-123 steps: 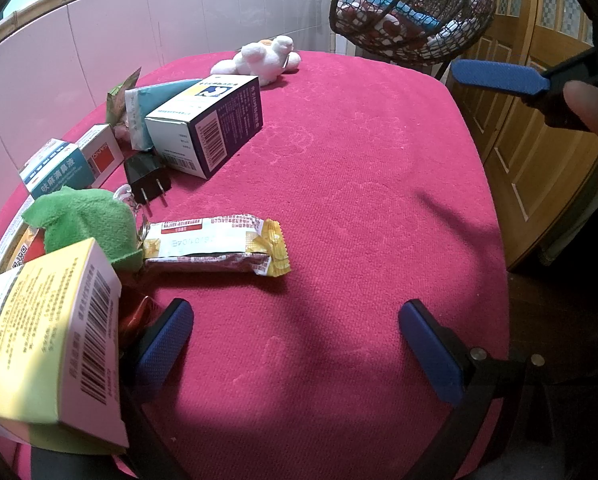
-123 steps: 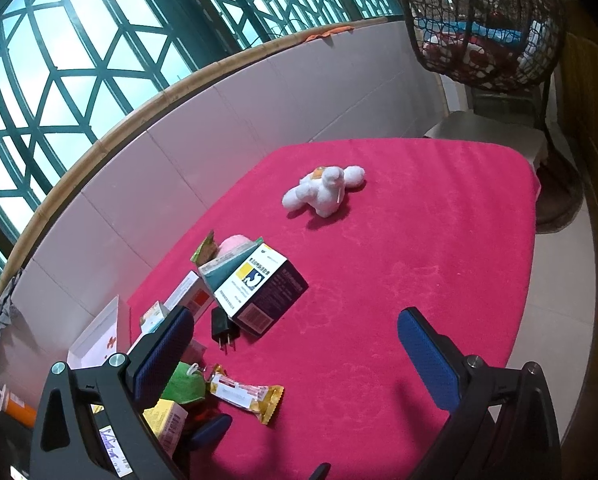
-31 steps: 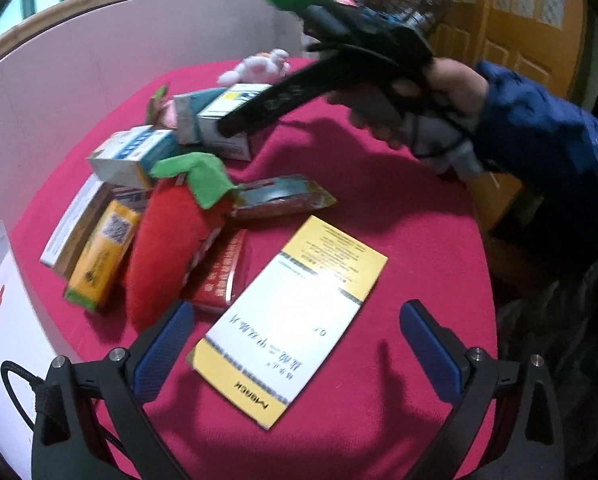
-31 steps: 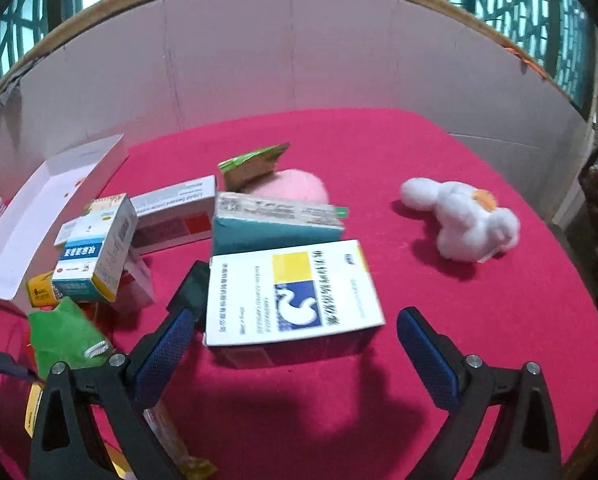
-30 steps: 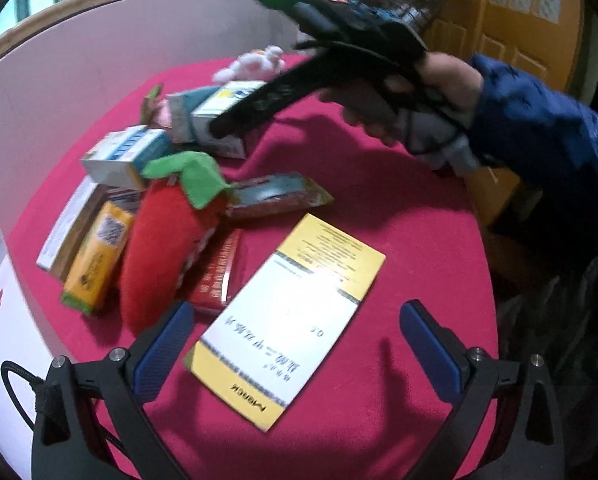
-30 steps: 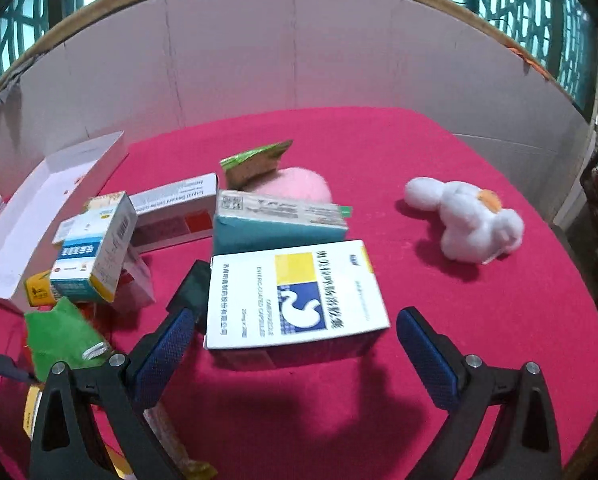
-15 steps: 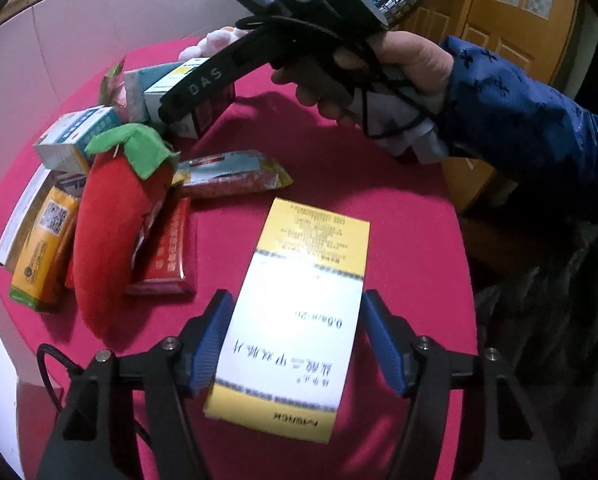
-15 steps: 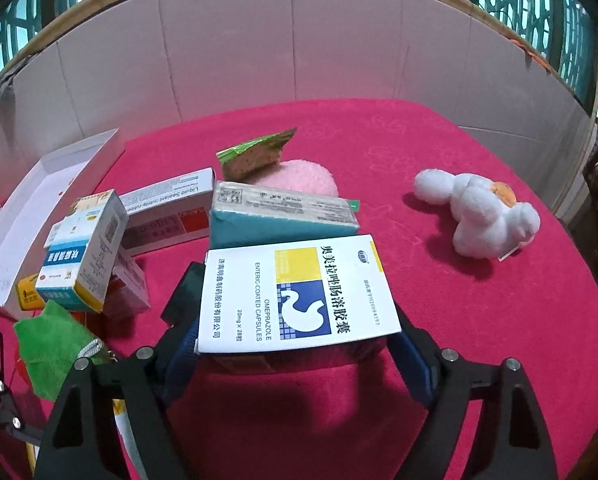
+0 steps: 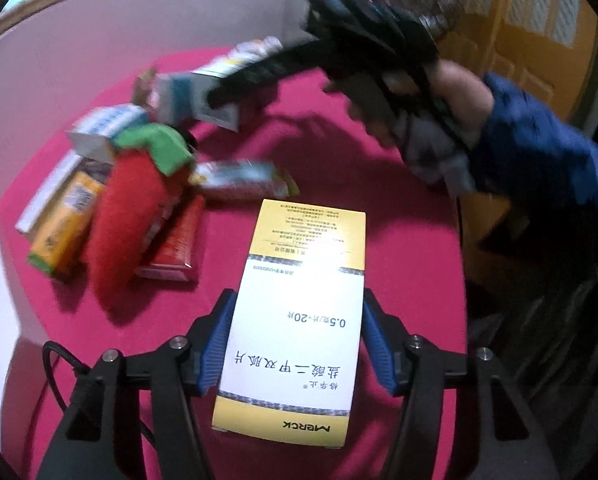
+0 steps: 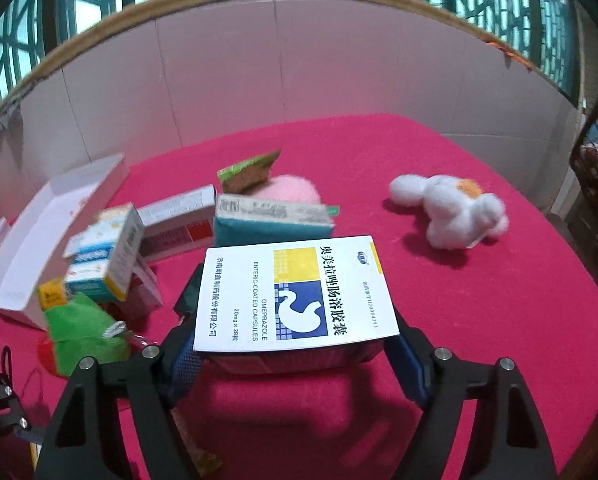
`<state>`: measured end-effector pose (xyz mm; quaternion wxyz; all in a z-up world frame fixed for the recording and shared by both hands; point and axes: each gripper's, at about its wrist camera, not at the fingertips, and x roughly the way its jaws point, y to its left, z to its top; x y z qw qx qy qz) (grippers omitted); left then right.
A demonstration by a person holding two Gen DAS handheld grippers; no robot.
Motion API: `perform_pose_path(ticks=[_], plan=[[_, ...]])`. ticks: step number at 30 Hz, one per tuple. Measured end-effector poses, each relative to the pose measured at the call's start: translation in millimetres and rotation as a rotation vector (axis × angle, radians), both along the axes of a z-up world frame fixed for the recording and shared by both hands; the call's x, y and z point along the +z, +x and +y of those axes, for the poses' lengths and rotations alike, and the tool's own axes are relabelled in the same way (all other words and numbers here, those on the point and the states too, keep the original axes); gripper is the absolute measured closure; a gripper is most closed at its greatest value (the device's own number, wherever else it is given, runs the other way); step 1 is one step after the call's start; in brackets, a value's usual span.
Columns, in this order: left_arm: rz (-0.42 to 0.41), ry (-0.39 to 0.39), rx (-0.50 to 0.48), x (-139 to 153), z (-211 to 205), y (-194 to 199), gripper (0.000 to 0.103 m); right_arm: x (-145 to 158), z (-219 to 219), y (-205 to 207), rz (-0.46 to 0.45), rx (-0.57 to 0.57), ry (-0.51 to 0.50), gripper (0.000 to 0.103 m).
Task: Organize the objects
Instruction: 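Carry both boxes to the white tray and release them inside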
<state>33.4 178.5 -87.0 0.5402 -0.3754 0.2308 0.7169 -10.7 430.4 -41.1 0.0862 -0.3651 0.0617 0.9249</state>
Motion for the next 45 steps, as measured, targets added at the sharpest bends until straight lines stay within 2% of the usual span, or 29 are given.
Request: perform_pose_path(ticks=[4, 7, 9, 13, 16, 21, 22, 25, 35, 45], plan=[[0.036, 0.146, 0.126, 31, -24, 10, 0.044, 26, 0, 23, 0.089, -0.049, -0.023, 0.019], [0.076, 0.213, 0.219, 47, -36, 12, 0.044, 47, -4, 38, 0.157, -0.077, -0.038, 0.019], [0.101, 0.237, 0.279, 57, -41, 6, 0.044, 62, -9, 48, 0.207, -0.105, -0.042, 0.019], [0.207, 0.261, 0.450, 70, -56, 4, 0.043, 87, -26, 65, 0.283, -0.115, -0.038, 0.019], [0.231, 0.289, 0.531, 79, -67, -4, 0.043, 98, -47, 67, 0.310, -0.088, -0.025, 0.019], [0.246, 0.313, 0.607, 76, -70, -22, 0.043, 114, -70, 61, 0.330, -0.034, -0.023, 0.019], [0.244, 0.319, 0.625, 81, -80, -14, 0.043, 115, -74, 60, 0.329, -0.026, -0.023, 0.019], [0.238, 0.334, 0.663, 90, -90, -27, 0.043, 118, -87, 60, 0.335, 0.000, -0.020, 0.019], [0.241, 0.395, 0.772, 96, -136, -36, 0.043, 125, -126, 50, 0.327, 0.070, -0.031, 0.018], [0.272, 0.406, 0.875, 103, -177, -49, 0.043, 136, -182, 29, 0.329, 0.155, -0.018, 0.018]])
